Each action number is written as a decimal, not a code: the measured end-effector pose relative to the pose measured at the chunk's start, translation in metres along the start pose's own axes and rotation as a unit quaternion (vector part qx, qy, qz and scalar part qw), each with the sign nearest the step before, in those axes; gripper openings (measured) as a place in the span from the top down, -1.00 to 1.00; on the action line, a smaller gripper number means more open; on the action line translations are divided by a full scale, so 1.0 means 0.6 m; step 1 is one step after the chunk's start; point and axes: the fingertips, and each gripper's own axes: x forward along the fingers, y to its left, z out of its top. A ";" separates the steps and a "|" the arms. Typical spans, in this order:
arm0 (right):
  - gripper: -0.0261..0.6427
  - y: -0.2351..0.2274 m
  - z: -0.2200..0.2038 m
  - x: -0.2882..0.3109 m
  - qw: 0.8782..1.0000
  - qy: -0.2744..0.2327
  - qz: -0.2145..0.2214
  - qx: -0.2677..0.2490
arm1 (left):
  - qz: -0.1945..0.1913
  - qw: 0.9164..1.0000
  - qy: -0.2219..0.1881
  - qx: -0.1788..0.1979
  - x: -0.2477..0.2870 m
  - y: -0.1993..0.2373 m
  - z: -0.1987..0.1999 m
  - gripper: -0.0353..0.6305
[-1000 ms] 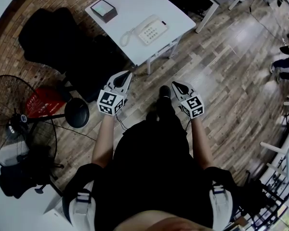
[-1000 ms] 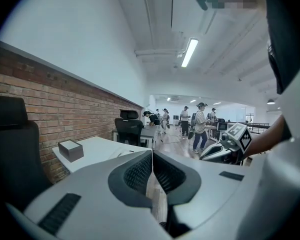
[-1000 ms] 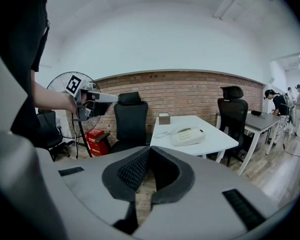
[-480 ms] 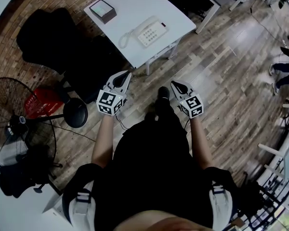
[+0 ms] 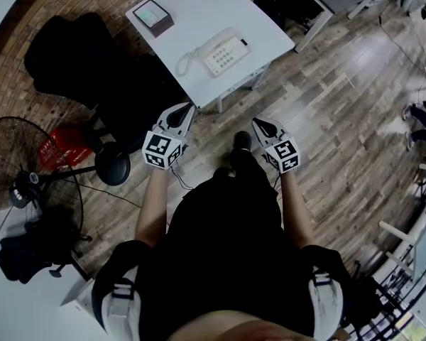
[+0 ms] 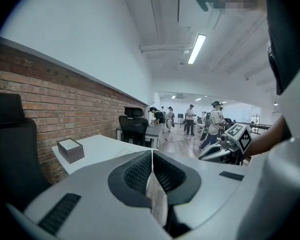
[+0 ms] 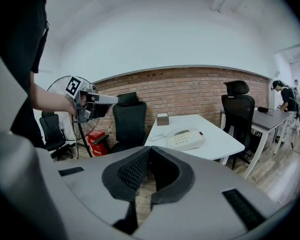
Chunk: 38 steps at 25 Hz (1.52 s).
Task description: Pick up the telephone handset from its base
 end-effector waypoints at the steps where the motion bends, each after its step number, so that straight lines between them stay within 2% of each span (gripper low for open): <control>1: 0.93 -0.008 0.008 0.006 1.000 -0.003 0.003 0.000 | 0.002 1.000 0.001 0.000 0.009 0.004 0.003 0.82; 12: 0.93 -0.152 0.064 0.043 1.000 0.002 0.024 0.001 | 0.005 1.000 0.002 0.004 0.141 0.028 0.065 0.82; 18: 0.93 -0.214 0.074 0.069 0.999 0.005 0.037 -0.005 | 0.039 0.999 0.003 -0.001 0.181 0.050 0.069 0.81; 19: 0.93 -0.218 0.076 0.073 0.999 0.007 0.043 -0.005 | 0.043 0.999 0.002 -0.005 0.186 0.054 0.070 0.75; 23: 0.93 -0.235 0.085 0.089 0.998 0.013 0.064 -0.009 | 0.054 0.998 0.006 -0.012 0.208 0.065 0.074 0.18; 27: 0.93 -0.256 0.095 0.109 0.997 0.016 0.079 -0.014 | 0.066 0.998 0.017 -0.011 0.229 0.077 0.073 -0.08; 31: 0.93 -0.272 0.103 0.127 0.995 0.017 0.095 -0.020 | 0.076 0.997 0.026 -0.009 0.245 0.084 0.071 -0.18; 38: 0.93 -0.304 0.119 0.150 0.993 0.015 0.114 -0.030 | 0.096 0.995 0.031 -0.006 0.266 0.094 0.081 -0.20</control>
